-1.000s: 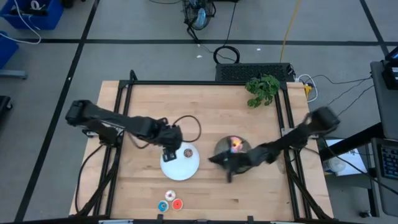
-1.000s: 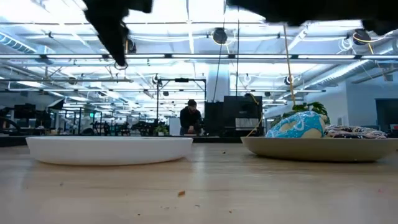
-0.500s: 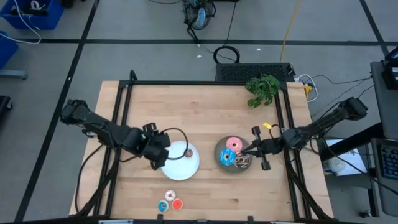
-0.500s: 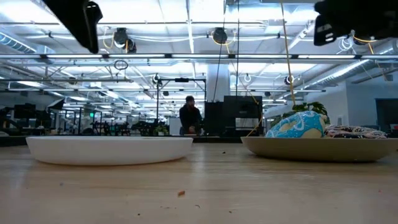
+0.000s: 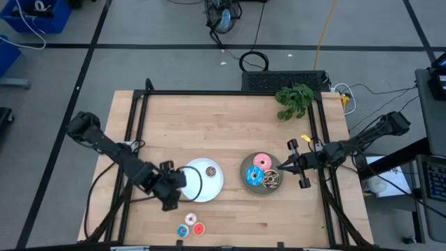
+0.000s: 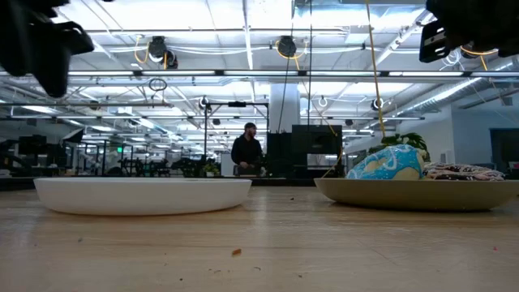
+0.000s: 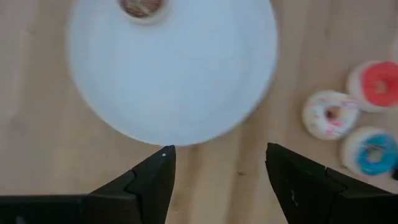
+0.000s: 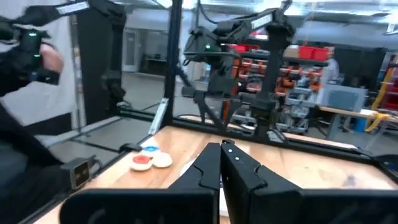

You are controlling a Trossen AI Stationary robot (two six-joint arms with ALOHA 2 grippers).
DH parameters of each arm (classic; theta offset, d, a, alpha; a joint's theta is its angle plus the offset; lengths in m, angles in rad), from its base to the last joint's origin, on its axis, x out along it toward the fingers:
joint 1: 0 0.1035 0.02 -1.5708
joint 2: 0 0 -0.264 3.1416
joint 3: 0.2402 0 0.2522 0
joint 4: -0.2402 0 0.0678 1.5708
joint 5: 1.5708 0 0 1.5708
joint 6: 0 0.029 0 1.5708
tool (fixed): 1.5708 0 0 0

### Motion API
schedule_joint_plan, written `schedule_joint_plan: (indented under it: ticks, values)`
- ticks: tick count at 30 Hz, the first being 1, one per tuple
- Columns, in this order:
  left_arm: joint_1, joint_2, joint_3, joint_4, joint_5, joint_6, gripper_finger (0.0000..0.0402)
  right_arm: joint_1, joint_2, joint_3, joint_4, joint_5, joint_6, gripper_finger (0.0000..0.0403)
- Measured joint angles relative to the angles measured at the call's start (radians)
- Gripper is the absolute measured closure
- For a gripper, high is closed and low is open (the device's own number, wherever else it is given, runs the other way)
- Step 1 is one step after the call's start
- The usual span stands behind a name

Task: Pick & Place donuts
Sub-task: Put the small white donut on the white plate

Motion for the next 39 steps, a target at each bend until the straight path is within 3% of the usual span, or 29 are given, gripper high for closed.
schedule_joint_plan:
  ticks: [10, 13, 17, 21, 26, 39]
  values:
    - [-0.078, 0.007, -0.018, 0.114, 0.002, -0.100, 0.0151, 0.000, -0.095, 0.000, -0.087, -0.026, -0.045, 0.0403]
    - [-0.087, 0.064, -0.007, 0.173, 0.020, -0.086, 0.0151, 0.000, -0.096, 0.000, -0.086, -0.026, -0.081, 0.0403]
    - [-0.080, 0.195, 0.078, 0.180, 0.121, -0.085, 0.0151, 0.000, -0.096, 0.000, -0.080, -0.025, -0.094, 0.0403]
    - [-0.075, 0.346, 0.205, 0.070, 0.182, -0.014, 0.0151, 0.000, -0.096, 0.000, -0.071, -0.025, -0.103, 0.0403]
    - [-0.062, 0.445, 0.302, 0.019, 0.194, -0.002, 0.0151, 0.000, -0.096, 0.001, -0.063, -0.025, -0.105, 0.0403]
    - [-0.040, 0.476, 0.292, 0.022, 0.209, -0.059, 0.0151, 0.000, -0.096, 0.001, -0.055, -0.025, -0.105, 0.0403]
